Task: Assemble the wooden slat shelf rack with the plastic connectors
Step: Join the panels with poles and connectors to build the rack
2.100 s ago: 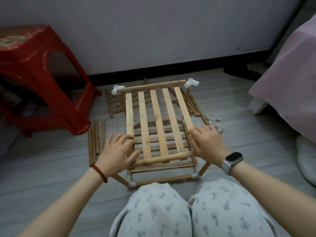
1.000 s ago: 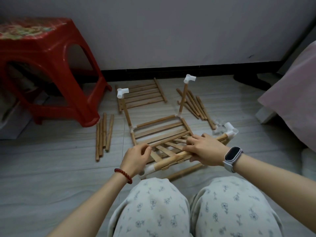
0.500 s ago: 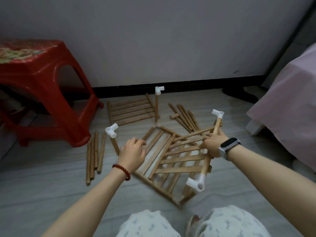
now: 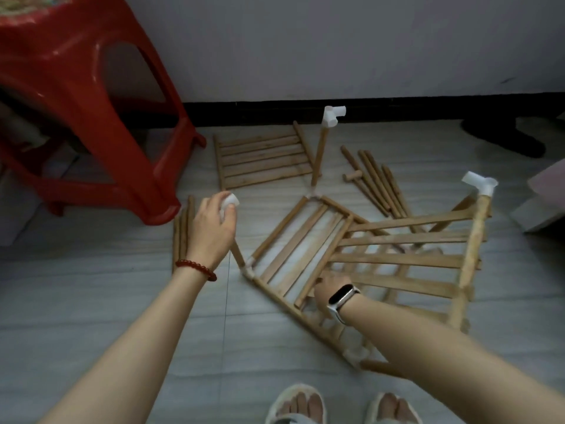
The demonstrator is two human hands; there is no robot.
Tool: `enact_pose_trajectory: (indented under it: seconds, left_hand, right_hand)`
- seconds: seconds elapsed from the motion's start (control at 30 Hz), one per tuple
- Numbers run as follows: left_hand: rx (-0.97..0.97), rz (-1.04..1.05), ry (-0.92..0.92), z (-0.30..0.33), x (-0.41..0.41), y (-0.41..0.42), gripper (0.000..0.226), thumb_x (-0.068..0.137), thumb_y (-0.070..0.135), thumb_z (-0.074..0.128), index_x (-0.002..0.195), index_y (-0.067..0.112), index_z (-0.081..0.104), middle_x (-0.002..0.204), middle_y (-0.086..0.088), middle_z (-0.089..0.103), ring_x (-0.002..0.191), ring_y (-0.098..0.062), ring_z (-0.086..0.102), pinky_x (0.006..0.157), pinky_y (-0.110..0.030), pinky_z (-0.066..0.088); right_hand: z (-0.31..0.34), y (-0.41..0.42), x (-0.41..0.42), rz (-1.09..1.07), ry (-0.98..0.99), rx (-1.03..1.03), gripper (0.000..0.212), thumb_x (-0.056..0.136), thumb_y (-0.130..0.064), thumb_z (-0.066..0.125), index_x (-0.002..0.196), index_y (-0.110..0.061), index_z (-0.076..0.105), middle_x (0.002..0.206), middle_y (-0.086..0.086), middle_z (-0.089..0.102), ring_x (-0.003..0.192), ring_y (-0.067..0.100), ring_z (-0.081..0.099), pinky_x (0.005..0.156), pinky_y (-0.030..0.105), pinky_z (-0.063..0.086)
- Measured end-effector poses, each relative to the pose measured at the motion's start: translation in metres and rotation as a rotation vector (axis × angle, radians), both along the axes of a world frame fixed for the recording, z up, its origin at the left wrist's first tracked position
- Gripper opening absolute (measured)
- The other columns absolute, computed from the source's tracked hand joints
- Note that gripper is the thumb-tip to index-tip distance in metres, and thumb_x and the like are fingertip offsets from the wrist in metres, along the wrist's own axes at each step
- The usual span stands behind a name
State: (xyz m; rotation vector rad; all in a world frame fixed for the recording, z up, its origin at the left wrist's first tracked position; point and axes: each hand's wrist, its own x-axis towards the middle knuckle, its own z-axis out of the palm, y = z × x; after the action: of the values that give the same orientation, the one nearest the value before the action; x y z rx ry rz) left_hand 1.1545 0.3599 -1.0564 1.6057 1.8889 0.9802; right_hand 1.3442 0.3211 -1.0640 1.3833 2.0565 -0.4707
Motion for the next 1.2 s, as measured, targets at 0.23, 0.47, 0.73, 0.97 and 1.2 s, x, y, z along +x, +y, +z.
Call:
enact_pose_trajectory:
  seconds: [0.23,0.47,0.73,0.97,1.2]
  left_hand:
    - [-0.023,0.039,-0.145,-0.021,0.001,-0.015,0.029,0.098,0.019,0.04,0.122,0.011,0.054,0.114,-0.012,0.059,0.109,-0.027,0.054,0.095,-0.047,0.045]
    - [-0.098,0.066,-0.132,-0.015,0.0,-0.042,0.026,0.099,0.026,0.038,0.119,0.016,0.051,0.11,-0.004,0.059,0.101,-0.02,0.057,0.087,-0.039,0.048]
    - [-0.153,0.037,-0.312,-0.003,0.001,-0.077,0.011,0.099,0.018,0.038,0.107,0.016,0.046,0.097,-0.003,0.056,0.087,-0.012,0.055,0.064,-0.015,0.04]
    - [-0.211,-0.044,-0.281,0.003,-0.001,-0.101,0.008,0.099,0.02,0.04,0.105,0.016,0.042,0.093,-0.006,0.062,0.083,-0.004,0.056,0.061,-0.015,0.038]
    - [-0.24,-0.069,-0.238,0.007,-0.001,-0.108,0.009,0.099,0.02,0.039,0.107,0.016,0.041,0.09,-0.005,0.062,0.086,-0.016,0.059,0.062,-0.017,0.043]
  right_hand:
    - [-0.073,0.001,0.034,-0.079,-0.041,-0.129,0.041,0.101,-0.007,0.028,0.141,0.001,0.035,0.15,0.015,0.032,0.136,0.028,0.033,0.107,0.039,0.034]
    - [-0.031,0.007,0.01,-0.224,0.17,-0.004,0.032,0.094,-0.004,0.038,0.125,0.004,0.038,0.128,0.023,0.04,0.111,0.037,0.051,0.076,0.039,0.04]
    - [0.025,-0.002,0.006,-0.212,0.479,0.217,0.023,0.1,-0.019,0.036,0.119,-0.007,0.043,0.117,0.01,0.042,0.093,0.028,0.051,0.076,0.038,0.043]
    - [0.035,-0.016,0.01,-0.224,0.494,0.193,0.02,0.1,-0.021,0.036,0.115,-0.01,0.044,0.113,0.008,0.043,0.091,0.027,0.051,0.083,0.044,0.045]
    - [0.032,-0.018,0.009,-0.251,0.492,0.184,0.021,0.1,-0.022,0.037,0.114,-0.01,0.045,0.113,0.008,0.044,0.091,0.026,0.052,0.083,0.044,0.046]
